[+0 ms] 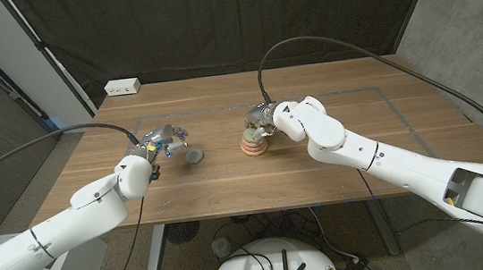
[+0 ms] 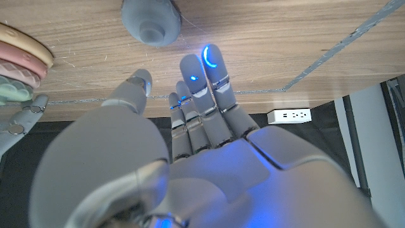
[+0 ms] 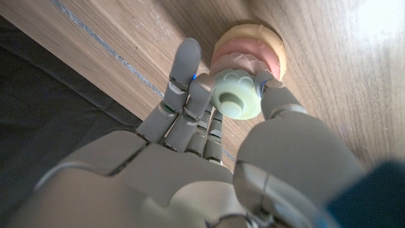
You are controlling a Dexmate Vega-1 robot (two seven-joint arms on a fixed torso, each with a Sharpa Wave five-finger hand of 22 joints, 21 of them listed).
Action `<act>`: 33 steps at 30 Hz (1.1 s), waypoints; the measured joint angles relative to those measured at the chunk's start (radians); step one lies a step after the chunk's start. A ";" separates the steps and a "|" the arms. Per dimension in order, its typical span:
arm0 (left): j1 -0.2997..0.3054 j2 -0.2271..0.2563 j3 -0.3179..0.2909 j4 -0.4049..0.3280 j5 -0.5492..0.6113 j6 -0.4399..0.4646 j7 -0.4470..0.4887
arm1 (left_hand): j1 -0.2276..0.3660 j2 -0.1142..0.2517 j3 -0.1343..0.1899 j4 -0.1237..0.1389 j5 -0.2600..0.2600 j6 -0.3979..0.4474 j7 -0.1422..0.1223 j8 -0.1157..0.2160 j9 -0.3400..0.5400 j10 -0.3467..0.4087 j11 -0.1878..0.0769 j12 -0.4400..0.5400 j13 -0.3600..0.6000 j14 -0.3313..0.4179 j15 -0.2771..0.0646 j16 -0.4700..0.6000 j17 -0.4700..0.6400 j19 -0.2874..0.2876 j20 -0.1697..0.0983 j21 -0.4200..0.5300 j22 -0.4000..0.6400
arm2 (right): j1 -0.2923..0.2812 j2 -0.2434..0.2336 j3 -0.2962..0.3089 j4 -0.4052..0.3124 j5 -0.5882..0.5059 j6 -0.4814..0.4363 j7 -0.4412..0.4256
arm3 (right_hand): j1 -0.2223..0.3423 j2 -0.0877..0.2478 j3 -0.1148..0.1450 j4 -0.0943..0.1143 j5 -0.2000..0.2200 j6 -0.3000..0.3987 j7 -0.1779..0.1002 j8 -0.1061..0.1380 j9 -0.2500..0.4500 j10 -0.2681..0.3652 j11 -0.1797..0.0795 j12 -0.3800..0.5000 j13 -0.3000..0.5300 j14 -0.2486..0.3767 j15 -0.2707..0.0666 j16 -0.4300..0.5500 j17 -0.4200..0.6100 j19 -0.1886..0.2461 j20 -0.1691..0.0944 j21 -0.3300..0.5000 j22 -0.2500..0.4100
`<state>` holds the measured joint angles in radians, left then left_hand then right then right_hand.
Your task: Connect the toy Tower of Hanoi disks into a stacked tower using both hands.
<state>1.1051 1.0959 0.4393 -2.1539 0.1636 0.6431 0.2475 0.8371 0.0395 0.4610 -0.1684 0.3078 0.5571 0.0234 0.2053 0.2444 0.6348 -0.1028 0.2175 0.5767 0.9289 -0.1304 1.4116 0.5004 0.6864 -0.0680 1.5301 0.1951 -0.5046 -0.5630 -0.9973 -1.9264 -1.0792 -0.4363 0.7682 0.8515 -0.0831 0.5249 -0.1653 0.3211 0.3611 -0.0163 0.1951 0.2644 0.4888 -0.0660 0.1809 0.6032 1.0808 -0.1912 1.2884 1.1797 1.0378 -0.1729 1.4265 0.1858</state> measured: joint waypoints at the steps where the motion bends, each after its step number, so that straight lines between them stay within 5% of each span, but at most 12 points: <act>1: 0.000 0.000 0.000 0.000 0.000 -0.001 0.000 | 0.000 0.000 0.000 0.000 0.000 0.000 0.000 0.000 0.000 0.000 0.000 0.000 0.001 0.000 0.000 0.001 0.000 0.000 0.000 0.000 0.000 | 0.000 0.000 0.000 0.000 0.000 0.000 0.000 | 0.000 0.000 -0.004 0.004 0.000 -0.008 0.006 0.000 -0.001 -0.004 0.004 0.000 -0.001 -0.005 0.002 -0.003 -0.002 -0.003 0.004 -0.001 0.000; 10: 0.002 0.000 -0.002 0.006 -0.002 -0.007 0.003 | 0.000 0.000 0.000 0.000 0.000 0.005 -0.005 0.000 0.000 0.007 -0.005 0.000 0.000 0.000 0.000 0.005 0.001 0.000 0.000 0.000 0.000 | -0.008 0.006 0.015 -0.004 -0.023 0.002 0.017 | -0.014 -0.014 -0.019 0.011 -0.030 -0.029 0.027 0.000 -0.009 -0.036 0.036 0.000 -0.018 -0.011 0.004 -0.020 -0.003 -0.005 0.005 -0.001 0.003; 33: -0.002 -0.002 -0.003 0.011 -0.002 -0.015 0.005 | 0.000 0.000 0.004 -0.004 0.000 0.005 -0.005 0.000 0.000 0.007 -0.004 0.000 0.000 0.000 0.000 0.005 0.000 0.000 0.000 0.000 0.003 | -0.061 -0.022 0.081 -0.072 -0.047 -0.038 0.050 | -0.014 -0.014 -0.019 0.011 -0.045 -0.025 0.023 0.006 -0.014 -0.042 0.043 0.000 -0.033 -0.010 0.004 -0.028 -0.003 -0.014 0.007 -0.008 0.001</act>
<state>1.1028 1.0936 0.4361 -2.1426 0.1617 0.6282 0.2523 0.8371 0.0395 0.4652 -0.1727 0.3078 0.5621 0.0183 0.2053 0.2443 0.6416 -0.1072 0.2176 0.5770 0.9289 -0.1304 1.4165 0.5005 0.6864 -0.0680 1.5301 0.1981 -0.5653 -0.5854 -0.9166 -1.9986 -1.1263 -0.4748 0.8180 0.8372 -0.0973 0.5060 -0.1545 0.2759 0.3358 0.0071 0.2014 0.2506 0.4463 -0.0233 0.1809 0.5698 1.0703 -0.1877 1.2604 1.1772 1.0239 -0.1660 1.4180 0.1870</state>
